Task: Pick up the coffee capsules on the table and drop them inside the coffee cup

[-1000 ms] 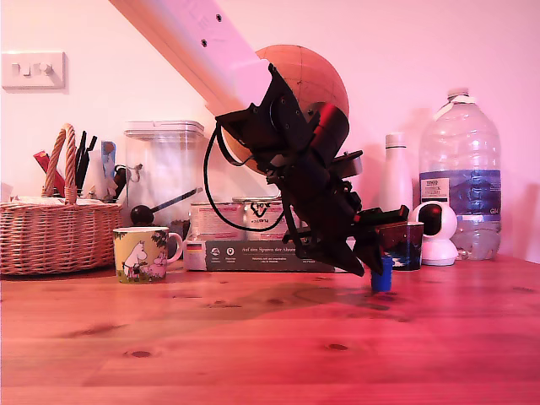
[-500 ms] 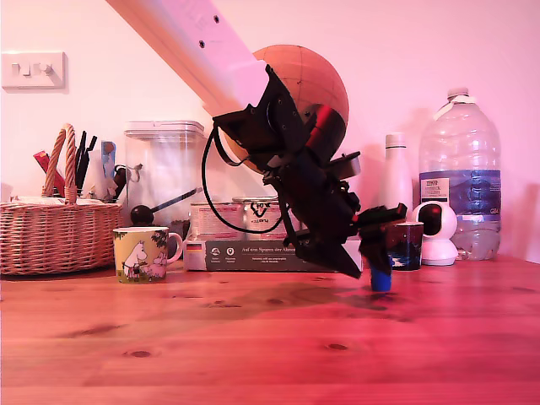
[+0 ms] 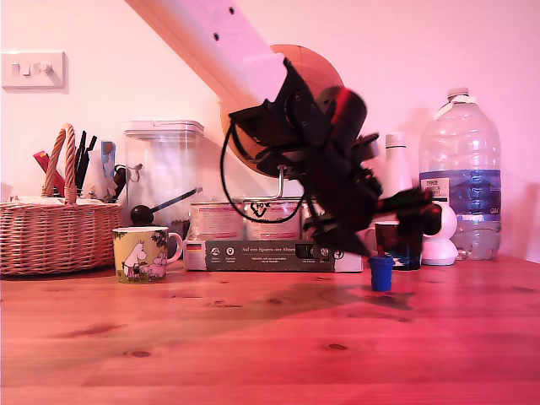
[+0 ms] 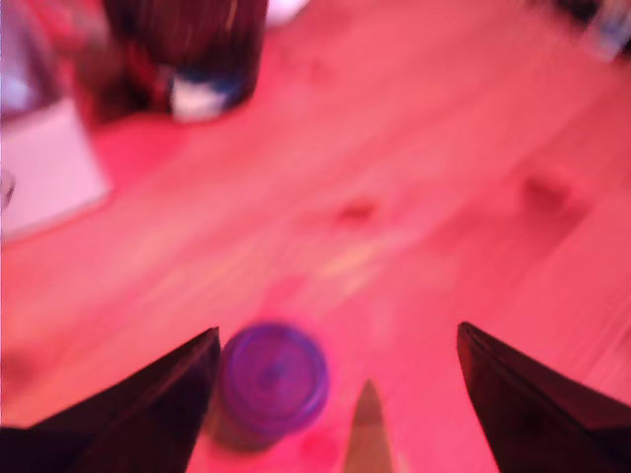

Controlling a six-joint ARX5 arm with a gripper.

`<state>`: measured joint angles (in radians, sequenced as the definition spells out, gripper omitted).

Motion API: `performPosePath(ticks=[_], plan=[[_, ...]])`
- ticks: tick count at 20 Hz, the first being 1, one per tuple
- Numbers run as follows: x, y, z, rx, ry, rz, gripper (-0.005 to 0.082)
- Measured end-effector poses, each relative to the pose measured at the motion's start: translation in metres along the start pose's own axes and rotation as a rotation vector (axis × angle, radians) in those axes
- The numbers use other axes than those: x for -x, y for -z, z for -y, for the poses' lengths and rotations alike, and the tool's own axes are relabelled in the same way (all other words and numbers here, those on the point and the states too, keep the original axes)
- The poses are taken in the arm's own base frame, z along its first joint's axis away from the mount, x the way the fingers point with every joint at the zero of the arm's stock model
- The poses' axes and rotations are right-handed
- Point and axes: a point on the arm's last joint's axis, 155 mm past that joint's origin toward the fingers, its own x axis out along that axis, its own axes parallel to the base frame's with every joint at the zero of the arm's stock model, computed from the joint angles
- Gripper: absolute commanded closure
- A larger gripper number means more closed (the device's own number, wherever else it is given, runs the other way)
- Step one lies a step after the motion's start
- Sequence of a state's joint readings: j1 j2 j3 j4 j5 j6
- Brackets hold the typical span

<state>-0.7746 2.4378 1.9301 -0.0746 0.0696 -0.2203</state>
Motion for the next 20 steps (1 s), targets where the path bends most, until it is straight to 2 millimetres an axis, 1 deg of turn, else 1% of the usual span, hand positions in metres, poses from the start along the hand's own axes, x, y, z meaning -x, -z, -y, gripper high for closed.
performPosePath(ticks=[2, 5, 6, 7, 10, 11, 12, 14, 15, 17, 18, 20], plan=[[0.0, -0.003, -0.003, 0.011, -0.006, 0.009, 0.0075], [-0.001, -0.002, -0.012, 0.051, -0.015, 0.008, 0.0075], [-0.003, 0.001, -0.013, 0.055, -0.012, 0.002, 0.0075], [-0.007, 0.005, -0.018, 0.063, -0.015, -0.006, 0.0075], [-0.021, 0.027, -0.024, 0.082, -0.01, -0.041, 0.0078], [-0.022, 0.03, -0.023, 0.08, -0.009, -0.045, 0.008], [-0.022, 0.028, -0.02, 0.08, -0.003, -0.046, 0.0093], [-0.021, 0.019, -0.014, 0.075, 0.008, -0.029, 0.0172], [-0.021, 0.016, -0.011, 0.072, 0.012, -0.023, 0.023], [-0.021, 0.018, -0.011, 0.073, 0.01, -0.03, 0.0358], [-0.021, 0.02, -0.012, 0.074, 0.008, -0.039, 0.0391], [-0.02, 0.025, -0.013, 0.071, 0.004, -0.06, 0.04]])
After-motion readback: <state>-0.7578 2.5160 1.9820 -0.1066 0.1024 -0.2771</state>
